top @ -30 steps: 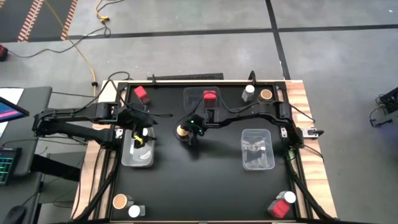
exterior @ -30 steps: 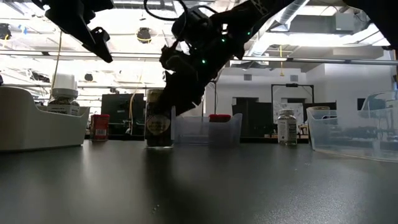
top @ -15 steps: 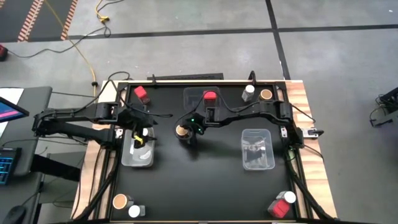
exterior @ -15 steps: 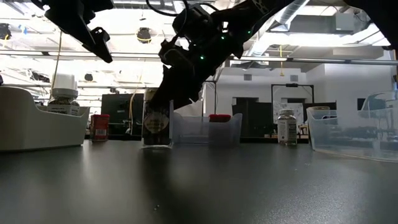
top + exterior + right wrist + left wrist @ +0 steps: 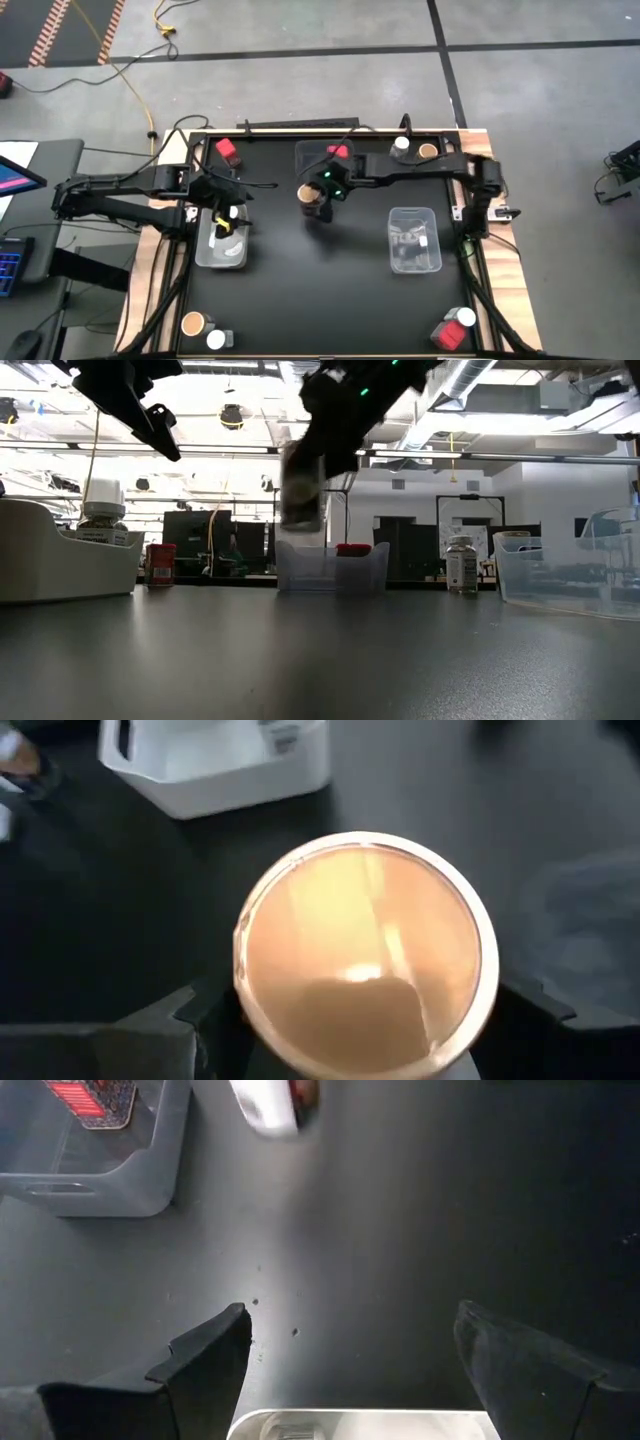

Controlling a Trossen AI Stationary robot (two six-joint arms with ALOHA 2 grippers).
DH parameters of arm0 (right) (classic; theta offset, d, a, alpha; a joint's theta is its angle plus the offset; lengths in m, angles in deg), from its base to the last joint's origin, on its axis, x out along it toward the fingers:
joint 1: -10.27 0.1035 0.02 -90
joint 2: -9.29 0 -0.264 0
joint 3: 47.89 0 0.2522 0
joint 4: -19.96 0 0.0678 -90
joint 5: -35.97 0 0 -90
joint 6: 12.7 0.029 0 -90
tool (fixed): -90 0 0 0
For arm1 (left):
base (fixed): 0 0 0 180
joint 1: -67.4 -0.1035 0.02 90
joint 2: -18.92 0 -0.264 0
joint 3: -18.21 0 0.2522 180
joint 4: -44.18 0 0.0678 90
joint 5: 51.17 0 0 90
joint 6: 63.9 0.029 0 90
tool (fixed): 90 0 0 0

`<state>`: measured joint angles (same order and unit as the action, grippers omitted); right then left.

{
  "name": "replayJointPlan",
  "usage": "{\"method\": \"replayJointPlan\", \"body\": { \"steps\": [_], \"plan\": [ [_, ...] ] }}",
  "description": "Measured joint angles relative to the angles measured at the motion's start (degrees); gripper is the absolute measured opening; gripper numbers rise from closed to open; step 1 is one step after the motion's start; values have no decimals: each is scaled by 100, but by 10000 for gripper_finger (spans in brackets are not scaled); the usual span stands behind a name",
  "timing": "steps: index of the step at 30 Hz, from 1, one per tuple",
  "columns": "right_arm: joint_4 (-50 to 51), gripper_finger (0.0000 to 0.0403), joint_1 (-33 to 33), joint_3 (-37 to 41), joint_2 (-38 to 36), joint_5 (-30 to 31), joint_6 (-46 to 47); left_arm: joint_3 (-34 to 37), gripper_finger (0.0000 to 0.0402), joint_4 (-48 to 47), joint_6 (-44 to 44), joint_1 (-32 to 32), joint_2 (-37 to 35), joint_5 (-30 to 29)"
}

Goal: Sort spices by type
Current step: Put the top left gold seasoning bottle into the transparent bin

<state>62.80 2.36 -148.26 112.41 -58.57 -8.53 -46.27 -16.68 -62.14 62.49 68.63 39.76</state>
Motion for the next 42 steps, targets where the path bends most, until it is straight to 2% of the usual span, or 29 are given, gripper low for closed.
{"method": "replayJointPlan", "body": {
  "steps": [5,11,14,21,26,31,38,42],
  "plan": [
    [704,308,112,637,-1081,559,-112,-1,333,4,-7,0,0,0],
    [840,307,280,2401,-3127,900,809,0,333,7,-7,0,0,0],
    [1002,307,421,2989,-4166,1197,1198,0,333,11,-9,0,0,0],
    [2169,307,610,3406,-5782,1354,1483,-2,333,32,-9,0,0,-2],
    [2990,307,682,3622,-6390,1367,1919,0,333,31,-9,0,0,-2],
    [2810,307,813,4159,-6788,1373,2034,-1,333,31,-8,0,0,-4],
    [2338,307,1298,4886,-6874,1381,2500,0,333,44,-9,0,0,-9],
    [1982,307,1594,5151,-6873,1726,2626,0,333,61,-9,0,0,-11]
  ]
}}
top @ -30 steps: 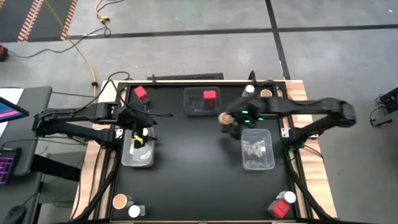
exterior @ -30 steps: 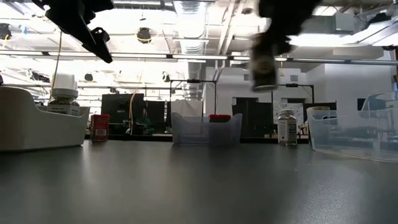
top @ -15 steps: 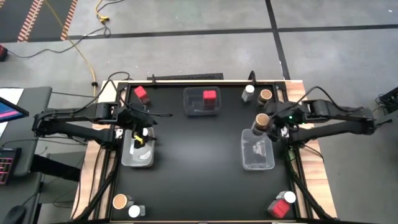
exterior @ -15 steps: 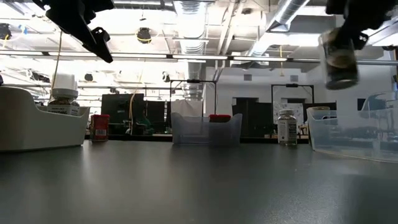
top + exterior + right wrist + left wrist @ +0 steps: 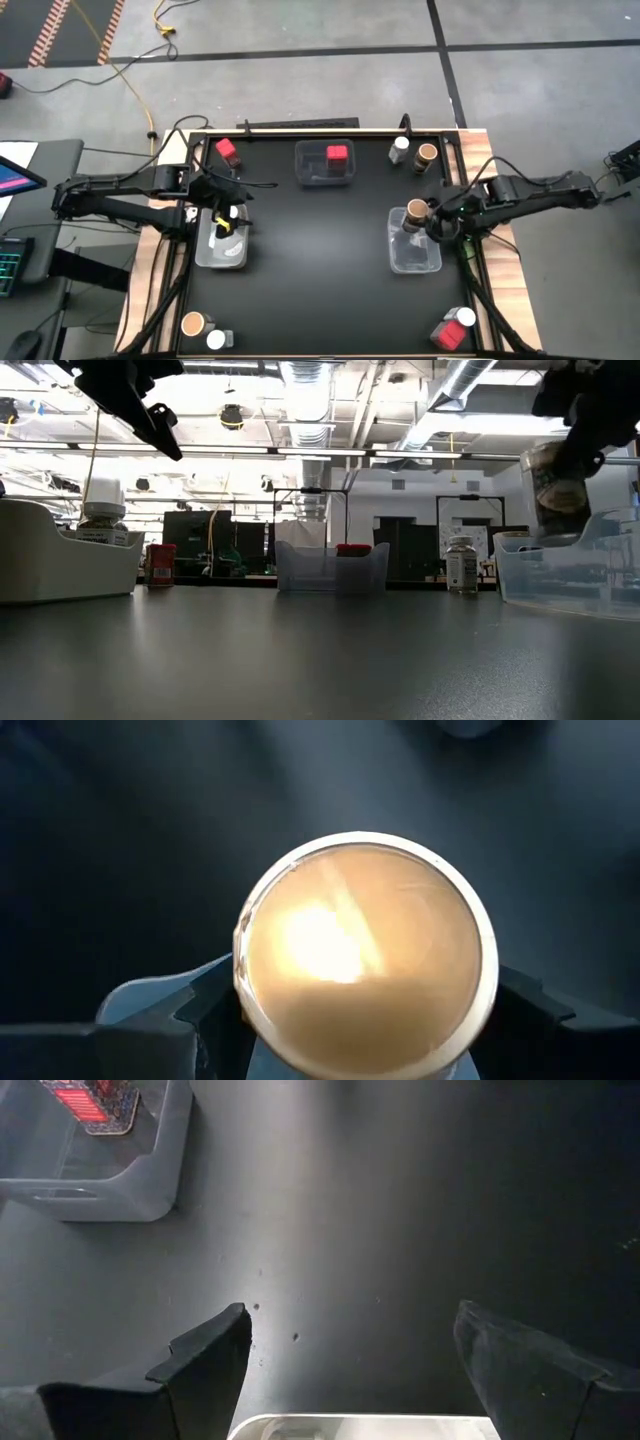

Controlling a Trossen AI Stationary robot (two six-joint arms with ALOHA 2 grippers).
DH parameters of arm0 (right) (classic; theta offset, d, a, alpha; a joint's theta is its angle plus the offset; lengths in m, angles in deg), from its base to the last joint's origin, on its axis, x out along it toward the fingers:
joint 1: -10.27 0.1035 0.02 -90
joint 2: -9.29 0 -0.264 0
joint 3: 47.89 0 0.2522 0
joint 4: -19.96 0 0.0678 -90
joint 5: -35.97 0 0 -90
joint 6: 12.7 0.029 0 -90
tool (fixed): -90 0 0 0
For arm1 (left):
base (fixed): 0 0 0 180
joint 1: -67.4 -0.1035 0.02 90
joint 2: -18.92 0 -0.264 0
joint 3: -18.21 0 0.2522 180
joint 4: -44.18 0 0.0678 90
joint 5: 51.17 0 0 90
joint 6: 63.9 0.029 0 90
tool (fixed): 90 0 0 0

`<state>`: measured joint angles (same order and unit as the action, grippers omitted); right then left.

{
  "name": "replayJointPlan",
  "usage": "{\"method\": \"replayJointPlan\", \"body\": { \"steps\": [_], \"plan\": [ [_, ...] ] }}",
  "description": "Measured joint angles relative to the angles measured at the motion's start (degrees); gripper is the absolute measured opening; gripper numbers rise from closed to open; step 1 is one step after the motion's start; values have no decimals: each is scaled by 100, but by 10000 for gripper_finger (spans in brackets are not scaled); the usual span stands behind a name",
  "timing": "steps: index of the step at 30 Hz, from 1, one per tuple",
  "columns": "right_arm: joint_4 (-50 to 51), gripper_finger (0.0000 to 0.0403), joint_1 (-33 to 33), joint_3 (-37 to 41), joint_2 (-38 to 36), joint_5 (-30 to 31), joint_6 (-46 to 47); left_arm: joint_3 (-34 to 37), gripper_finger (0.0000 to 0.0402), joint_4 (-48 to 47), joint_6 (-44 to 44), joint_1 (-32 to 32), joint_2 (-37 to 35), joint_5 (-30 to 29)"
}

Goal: Sort spices by type
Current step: Put the top left gold seasoning bottle into the transparent bin

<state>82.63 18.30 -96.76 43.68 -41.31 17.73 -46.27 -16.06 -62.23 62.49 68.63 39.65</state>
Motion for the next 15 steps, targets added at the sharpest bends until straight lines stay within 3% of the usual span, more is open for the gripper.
{"method": "replayJointPlan", "body": {
  "steps": [15],
  "plan": [
    [-900,307,571,1025,15,716,366,-1,333,0,0,0,0,0]
  ]
}}
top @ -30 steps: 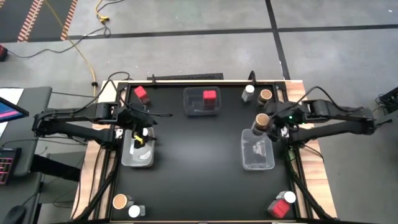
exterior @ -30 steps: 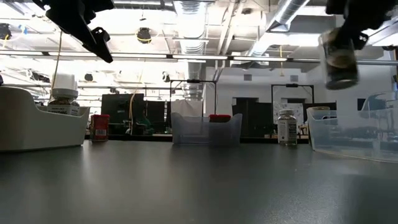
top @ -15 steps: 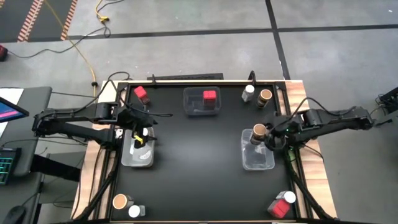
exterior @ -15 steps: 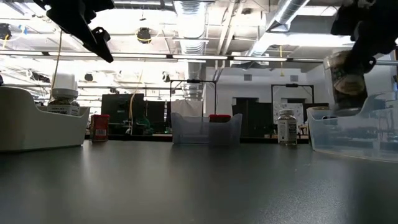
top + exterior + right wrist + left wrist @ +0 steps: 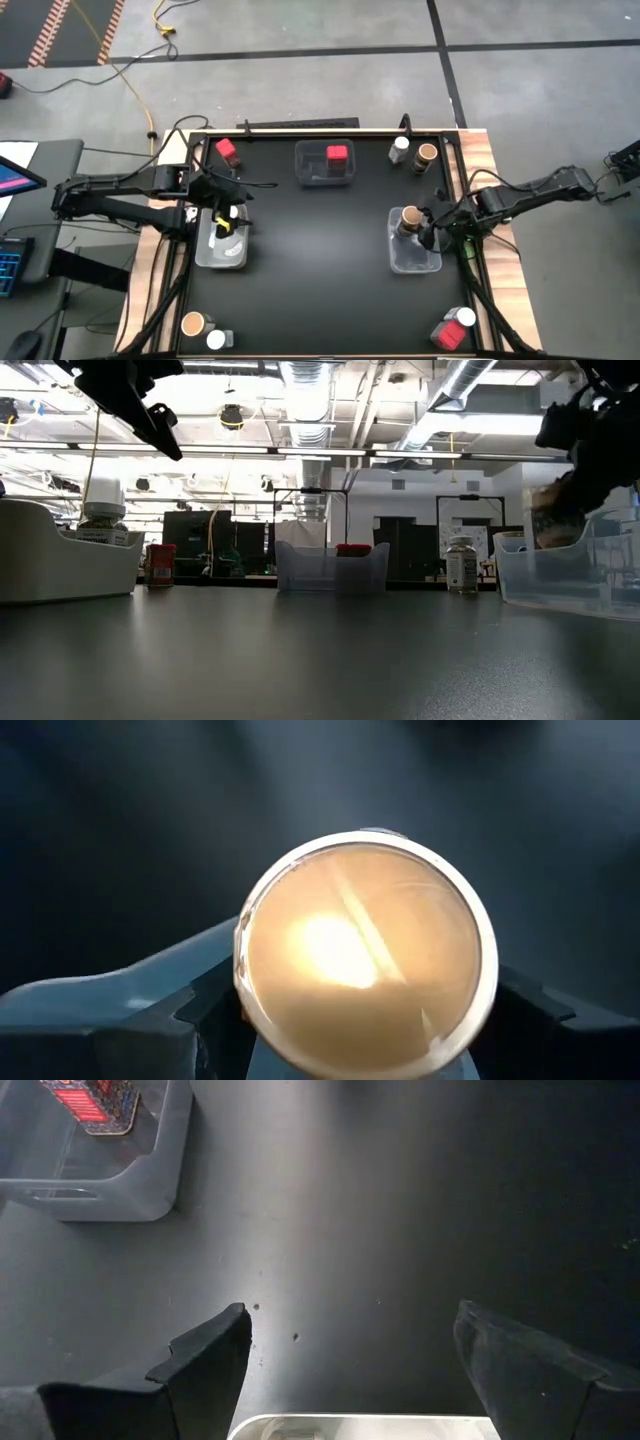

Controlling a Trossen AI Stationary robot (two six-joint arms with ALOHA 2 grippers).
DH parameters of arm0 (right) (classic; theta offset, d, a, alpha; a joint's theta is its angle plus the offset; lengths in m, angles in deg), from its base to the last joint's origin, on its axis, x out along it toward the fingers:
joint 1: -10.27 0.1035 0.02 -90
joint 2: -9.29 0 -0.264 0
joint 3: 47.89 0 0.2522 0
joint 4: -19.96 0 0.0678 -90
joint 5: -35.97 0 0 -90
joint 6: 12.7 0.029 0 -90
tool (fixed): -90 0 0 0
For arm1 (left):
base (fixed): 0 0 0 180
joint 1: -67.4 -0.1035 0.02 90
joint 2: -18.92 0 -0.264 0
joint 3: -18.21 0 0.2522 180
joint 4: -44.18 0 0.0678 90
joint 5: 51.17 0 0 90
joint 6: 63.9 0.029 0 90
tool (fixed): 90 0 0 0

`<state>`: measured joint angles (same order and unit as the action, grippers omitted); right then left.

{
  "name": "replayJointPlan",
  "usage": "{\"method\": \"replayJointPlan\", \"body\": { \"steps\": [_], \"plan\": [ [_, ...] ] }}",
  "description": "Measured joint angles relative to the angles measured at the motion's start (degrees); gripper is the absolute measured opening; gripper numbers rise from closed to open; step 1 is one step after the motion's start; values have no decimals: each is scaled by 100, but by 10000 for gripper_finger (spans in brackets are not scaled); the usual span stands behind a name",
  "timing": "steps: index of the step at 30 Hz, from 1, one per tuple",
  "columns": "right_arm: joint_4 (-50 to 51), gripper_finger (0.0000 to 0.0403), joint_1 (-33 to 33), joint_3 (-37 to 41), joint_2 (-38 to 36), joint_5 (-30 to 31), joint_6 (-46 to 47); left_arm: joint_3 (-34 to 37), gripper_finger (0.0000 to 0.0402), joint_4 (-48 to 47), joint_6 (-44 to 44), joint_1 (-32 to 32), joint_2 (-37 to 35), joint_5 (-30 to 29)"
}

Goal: Sort spices by type
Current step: Put the top left gold seasoning bottle into the transparent bin

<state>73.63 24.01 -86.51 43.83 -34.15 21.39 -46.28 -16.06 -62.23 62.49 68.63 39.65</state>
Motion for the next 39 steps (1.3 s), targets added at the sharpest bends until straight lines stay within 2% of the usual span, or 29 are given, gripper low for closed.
{"method": "replayJointPlan", "body": {
  "steps": [9,17,39],
  "plan": [
    [-441,307,308,379,-13,114,13,1,333,2,-28,-2,0,2],
    [-412,307,506,440,-12,140,-88,1,333,4,-88,-2,0,4],
    [-436,316,306,451,-7,307,-262,1,333,7,-147,-2,0,4]
  ]
}}
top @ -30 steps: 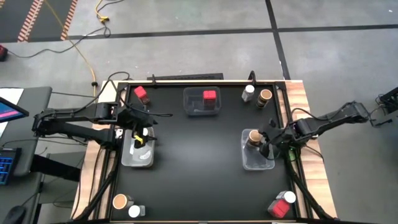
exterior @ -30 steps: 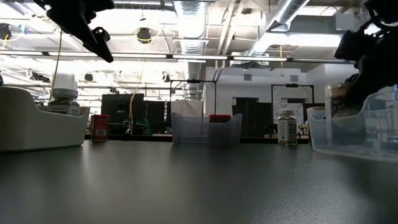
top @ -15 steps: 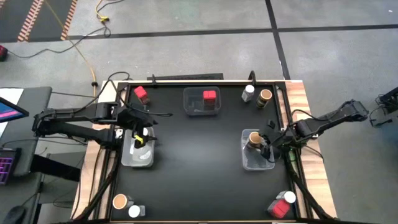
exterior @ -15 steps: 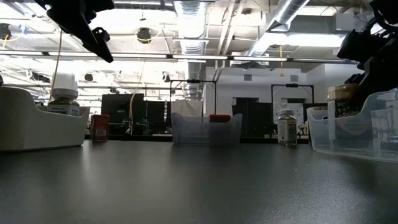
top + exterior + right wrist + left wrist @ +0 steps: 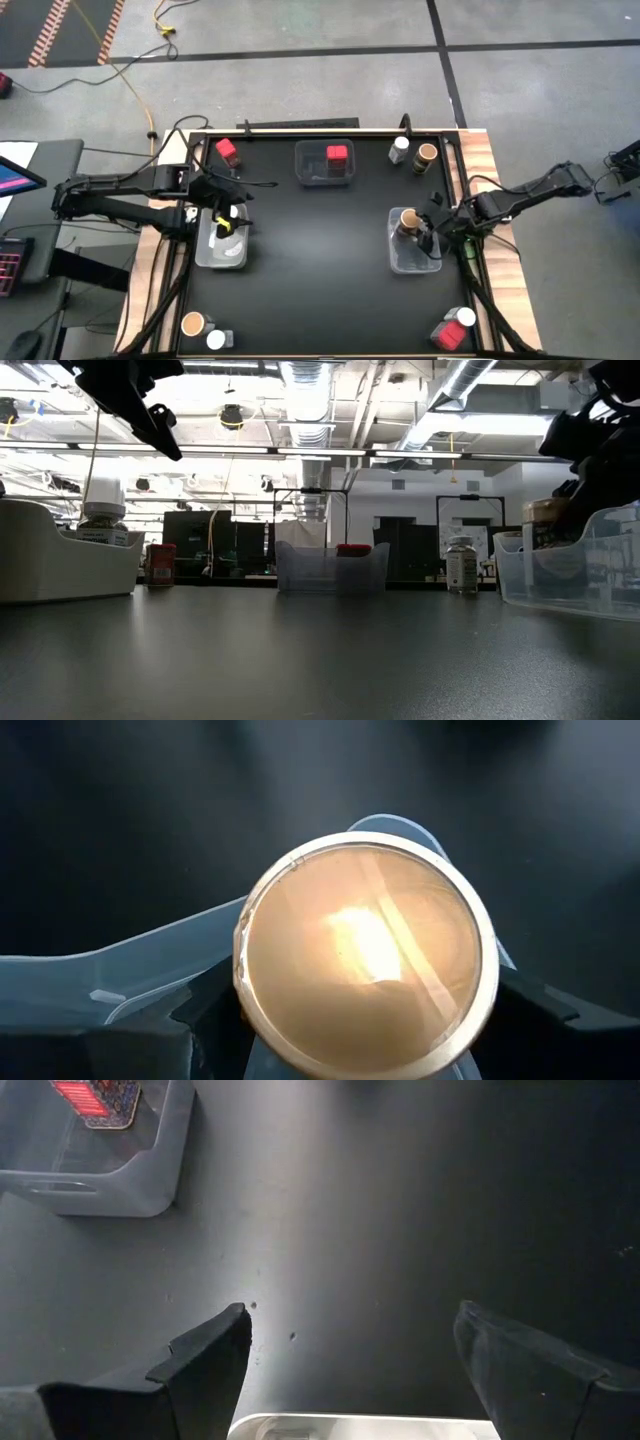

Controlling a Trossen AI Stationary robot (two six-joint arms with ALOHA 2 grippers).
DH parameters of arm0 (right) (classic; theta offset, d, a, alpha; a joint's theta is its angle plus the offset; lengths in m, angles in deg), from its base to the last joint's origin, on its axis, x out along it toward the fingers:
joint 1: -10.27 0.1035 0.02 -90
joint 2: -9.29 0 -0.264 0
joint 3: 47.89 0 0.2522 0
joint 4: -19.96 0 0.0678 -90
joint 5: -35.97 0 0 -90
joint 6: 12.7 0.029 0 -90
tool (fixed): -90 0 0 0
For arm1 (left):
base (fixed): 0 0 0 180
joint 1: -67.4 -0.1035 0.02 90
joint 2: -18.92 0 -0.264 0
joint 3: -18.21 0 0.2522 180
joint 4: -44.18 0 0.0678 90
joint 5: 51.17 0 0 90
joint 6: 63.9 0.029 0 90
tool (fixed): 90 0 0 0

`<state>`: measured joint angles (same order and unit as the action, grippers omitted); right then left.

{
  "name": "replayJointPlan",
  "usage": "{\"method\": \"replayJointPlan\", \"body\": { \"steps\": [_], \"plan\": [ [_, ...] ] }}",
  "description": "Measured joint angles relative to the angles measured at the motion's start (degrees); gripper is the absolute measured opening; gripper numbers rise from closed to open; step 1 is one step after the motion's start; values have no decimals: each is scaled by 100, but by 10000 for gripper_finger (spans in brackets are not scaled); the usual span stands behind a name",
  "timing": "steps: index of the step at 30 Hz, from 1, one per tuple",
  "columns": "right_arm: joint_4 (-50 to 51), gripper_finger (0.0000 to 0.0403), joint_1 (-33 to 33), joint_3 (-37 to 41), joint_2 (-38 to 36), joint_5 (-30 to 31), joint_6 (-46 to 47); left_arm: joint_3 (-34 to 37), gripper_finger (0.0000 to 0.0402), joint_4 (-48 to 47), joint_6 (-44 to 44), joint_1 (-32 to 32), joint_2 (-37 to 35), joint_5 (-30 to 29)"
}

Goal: Sort spices by type
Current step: Put the top left gold seasoning bottle into the transparent bin

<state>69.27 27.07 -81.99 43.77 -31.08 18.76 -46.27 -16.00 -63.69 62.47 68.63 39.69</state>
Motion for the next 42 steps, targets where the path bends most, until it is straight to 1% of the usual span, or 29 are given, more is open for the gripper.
{"method": "replayJointPlan", "body": {
  "steps": [20,23,32,38,42],
  "plan": [
    [-2,319,-44,0,0,-52,-48,0,333,0,62,0,0,-55],
    [-4,328,-44,0,0,-56,-48,0,333,0,62,0,2,-55],
    [-4,380,-44,0,-4,-65,-46,0,333,-1,62,0,1,-140],
    [0,386,-44,-5,-69,-65,-46,-2,333,-2,62,2,0,-144],
    [53,385,-44,-169,-137,-63,-50,-1,333,0,62,0,2,-146]
  ]
}}
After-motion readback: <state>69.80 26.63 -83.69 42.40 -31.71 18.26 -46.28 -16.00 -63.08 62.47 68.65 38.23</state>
